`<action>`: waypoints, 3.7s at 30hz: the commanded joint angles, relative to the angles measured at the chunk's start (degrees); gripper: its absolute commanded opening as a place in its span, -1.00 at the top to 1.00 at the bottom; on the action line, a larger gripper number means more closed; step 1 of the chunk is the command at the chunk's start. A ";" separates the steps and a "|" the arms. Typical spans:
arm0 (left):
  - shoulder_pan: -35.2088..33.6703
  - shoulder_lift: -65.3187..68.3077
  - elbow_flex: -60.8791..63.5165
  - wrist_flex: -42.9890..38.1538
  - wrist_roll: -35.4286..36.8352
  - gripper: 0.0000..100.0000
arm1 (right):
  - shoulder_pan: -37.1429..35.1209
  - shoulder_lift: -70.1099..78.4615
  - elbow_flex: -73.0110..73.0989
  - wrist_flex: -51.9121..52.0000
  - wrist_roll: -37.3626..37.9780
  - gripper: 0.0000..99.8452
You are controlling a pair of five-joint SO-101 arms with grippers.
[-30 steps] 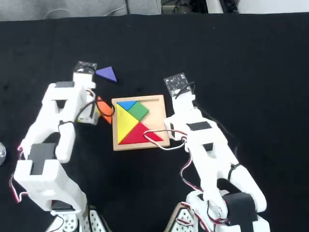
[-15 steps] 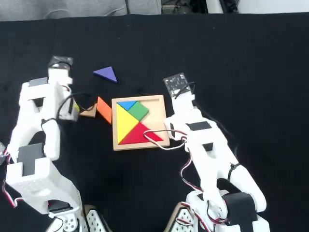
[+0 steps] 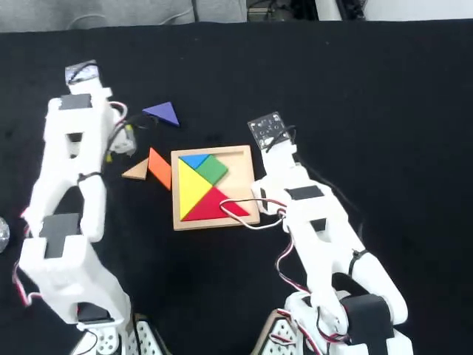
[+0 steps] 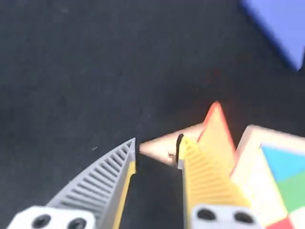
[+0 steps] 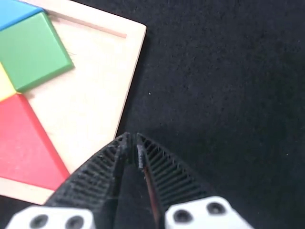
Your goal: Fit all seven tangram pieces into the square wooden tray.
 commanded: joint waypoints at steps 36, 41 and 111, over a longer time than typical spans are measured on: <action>-2.42 -2.99 -2.68 29.63 -68.75 0.68 | 0.53 0.13 -2.68 -1.23 0.53 0.98; -8.75 -14.15 3.21 26.81 -67.87 0.68 | 0.53 0.13 -2.68 -1.23 0.53 0.98; -2.59 -23.56 46.37 -18.29 27.34 0.68 | -1.32 0.22 -1.98 -1.32 3.43 0.98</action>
